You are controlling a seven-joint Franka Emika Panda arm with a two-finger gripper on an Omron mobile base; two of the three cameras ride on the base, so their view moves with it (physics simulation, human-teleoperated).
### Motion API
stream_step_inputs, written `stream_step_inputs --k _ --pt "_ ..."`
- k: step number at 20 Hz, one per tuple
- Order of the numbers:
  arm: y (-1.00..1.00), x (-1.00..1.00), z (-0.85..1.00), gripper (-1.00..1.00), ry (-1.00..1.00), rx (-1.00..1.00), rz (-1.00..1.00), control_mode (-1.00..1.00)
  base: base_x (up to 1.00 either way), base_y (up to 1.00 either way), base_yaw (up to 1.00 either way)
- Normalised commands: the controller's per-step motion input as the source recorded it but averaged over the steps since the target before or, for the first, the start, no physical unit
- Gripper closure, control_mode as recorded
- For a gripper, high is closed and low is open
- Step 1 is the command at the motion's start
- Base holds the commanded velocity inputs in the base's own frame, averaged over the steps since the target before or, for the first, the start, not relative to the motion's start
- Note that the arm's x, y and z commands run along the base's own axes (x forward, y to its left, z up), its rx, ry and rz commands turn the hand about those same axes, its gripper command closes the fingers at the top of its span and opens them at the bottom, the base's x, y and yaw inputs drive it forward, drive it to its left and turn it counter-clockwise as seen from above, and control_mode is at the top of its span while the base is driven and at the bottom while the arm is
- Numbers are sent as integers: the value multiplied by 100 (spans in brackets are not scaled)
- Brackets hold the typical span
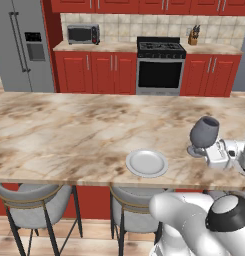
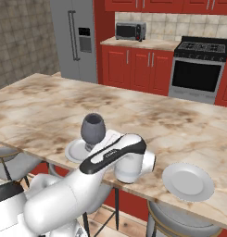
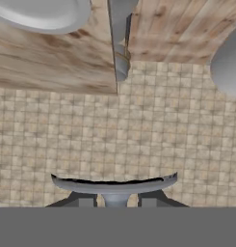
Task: Retrieve the wine glasses from the counter and place one next to each plate.
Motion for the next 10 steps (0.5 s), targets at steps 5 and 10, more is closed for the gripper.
stream_step_inputs --k 5,10 --pt "-9 11 -51 100 0 -7 0 -100 0 0 0" --pt "-7 4 -41 100 0 -15 0 -100 0 0 0"
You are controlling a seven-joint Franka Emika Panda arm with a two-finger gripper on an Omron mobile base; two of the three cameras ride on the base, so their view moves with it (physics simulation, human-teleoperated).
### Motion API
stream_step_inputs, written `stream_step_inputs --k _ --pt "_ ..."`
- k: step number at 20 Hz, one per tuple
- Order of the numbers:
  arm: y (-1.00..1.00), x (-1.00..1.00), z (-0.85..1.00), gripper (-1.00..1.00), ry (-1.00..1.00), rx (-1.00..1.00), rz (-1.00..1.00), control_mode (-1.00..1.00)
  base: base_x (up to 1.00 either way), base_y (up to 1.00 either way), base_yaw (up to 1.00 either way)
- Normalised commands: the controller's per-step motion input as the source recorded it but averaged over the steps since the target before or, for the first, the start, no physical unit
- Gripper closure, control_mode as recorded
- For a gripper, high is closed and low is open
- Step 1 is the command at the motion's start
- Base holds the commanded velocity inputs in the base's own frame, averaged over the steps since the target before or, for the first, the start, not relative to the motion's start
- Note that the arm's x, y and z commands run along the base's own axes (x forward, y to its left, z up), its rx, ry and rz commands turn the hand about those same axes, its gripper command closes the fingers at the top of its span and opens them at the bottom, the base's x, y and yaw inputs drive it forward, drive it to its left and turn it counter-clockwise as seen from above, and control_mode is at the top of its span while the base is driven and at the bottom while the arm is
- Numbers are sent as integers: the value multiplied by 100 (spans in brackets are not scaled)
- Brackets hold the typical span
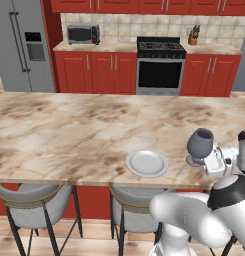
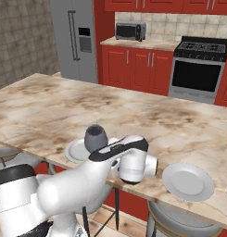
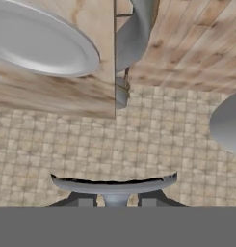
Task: Retrieve the wine glasses from the counter and place one next to each plate.
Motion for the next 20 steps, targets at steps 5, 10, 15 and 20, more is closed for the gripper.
stream_step_inputs --k 5,10,15,20 --pt "0 8 -31 100 0 -15 -1 -100 0 0 0" --pt "0 36 -13 100 -2 -3 -5 -100 0 0 0" --pt "1 56 -15 100 -2 0 0 -100 0 0 0" --pt "-2 42 -26 100 0 0 0 -100 0 0 0"
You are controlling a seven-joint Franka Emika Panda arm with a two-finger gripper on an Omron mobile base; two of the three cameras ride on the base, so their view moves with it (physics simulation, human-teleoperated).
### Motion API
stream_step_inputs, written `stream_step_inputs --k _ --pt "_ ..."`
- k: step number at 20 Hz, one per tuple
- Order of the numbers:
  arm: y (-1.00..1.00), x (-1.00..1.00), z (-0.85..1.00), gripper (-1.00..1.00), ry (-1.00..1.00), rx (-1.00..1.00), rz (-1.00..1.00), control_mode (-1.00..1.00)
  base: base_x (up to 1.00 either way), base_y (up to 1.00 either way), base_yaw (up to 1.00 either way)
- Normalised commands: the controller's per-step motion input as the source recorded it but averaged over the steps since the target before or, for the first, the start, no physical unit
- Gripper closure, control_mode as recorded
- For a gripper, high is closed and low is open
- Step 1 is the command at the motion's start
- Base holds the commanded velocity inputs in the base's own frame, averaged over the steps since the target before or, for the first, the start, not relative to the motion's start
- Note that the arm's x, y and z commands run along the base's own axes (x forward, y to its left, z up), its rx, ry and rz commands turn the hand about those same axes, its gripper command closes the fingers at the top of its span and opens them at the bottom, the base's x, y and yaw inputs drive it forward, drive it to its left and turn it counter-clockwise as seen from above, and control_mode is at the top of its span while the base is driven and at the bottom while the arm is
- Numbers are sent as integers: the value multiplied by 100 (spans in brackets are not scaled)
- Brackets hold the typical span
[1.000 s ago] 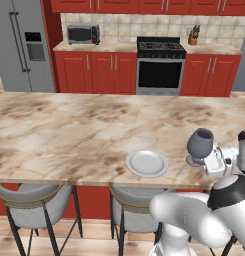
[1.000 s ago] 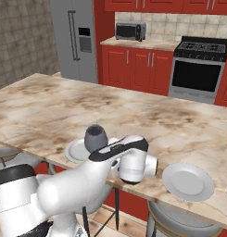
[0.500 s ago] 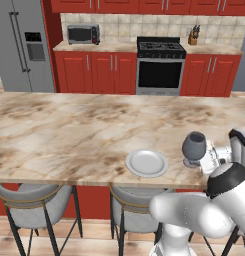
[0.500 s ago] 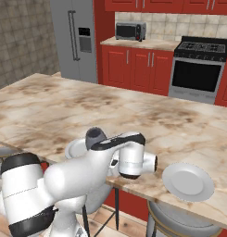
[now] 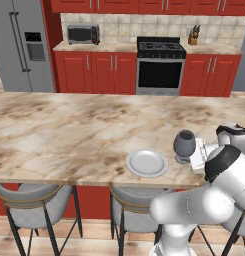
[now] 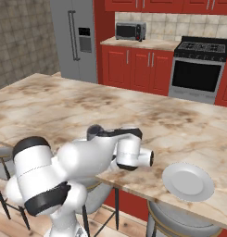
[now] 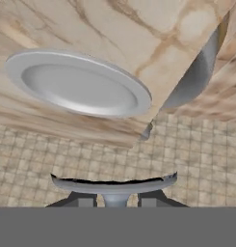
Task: Retrieve the wine glasses from the counter and place one next to each plate.
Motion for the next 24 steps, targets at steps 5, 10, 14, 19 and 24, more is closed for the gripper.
stream_step_inputs --k 5,10,14,19,24 --pt "-14 43 -22 100 4 -2 0 -100 0 0 0" --pt "-18 33 -19 100 4 -2 0 -100 0 0 0" --pt "-22 1 -23 100 11 0 0 -100 0 0 0" --pt "-8 0 -30 100 14 0 -3 -100 0 0 0" --pt "0 19 -32 100 10 0 -8 -100 0 0 0"
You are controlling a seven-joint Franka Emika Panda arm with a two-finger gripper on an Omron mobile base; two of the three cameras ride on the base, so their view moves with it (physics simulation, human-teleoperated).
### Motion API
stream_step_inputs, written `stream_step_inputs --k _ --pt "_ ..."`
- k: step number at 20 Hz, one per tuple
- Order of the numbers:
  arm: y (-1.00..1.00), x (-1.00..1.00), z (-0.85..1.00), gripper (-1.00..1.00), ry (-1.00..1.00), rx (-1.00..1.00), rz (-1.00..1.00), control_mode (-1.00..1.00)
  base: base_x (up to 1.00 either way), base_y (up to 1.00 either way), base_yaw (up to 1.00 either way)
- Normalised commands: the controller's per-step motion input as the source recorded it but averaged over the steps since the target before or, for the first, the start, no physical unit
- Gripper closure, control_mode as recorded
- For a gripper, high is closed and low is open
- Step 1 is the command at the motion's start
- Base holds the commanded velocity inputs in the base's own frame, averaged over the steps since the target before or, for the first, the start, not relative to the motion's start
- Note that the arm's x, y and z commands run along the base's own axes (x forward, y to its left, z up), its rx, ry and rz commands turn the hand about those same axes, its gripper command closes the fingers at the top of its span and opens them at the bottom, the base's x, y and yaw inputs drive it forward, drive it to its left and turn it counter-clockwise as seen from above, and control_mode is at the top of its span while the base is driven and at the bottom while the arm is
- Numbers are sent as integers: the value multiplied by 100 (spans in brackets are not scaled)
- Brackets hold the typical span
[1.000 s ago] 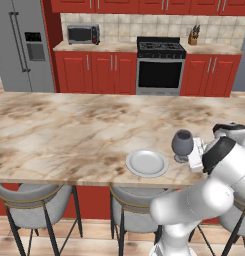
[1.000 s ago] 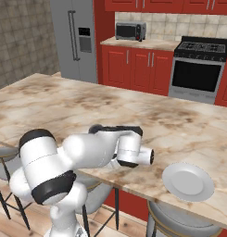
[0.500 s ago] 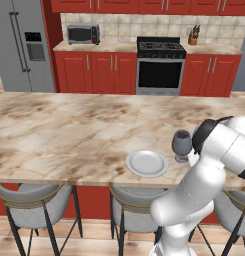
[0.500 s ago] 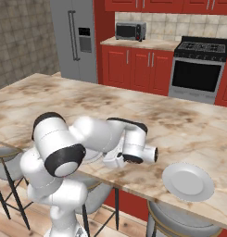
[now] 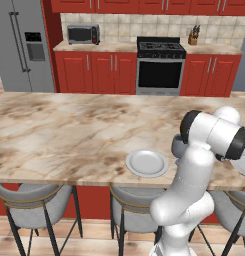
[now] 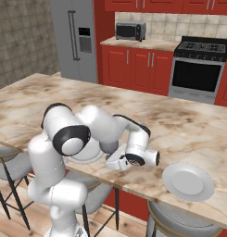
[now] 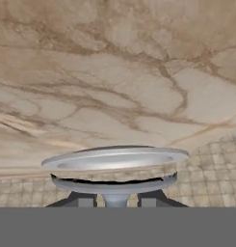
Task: Retrieve the wine glasses from the counter and place one next to each plate.
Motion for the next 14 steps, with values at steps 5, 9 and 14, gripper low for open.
stream_step_inputs --k 5,9,14 --pt "0 42 -19 100 2 0 -7 -100 0 0 0" --pt "0 47 -3 100 0 0 0 -100 0 0 0" --pt "0 24 -1 100 -2 0 0 -100 0 0 0"
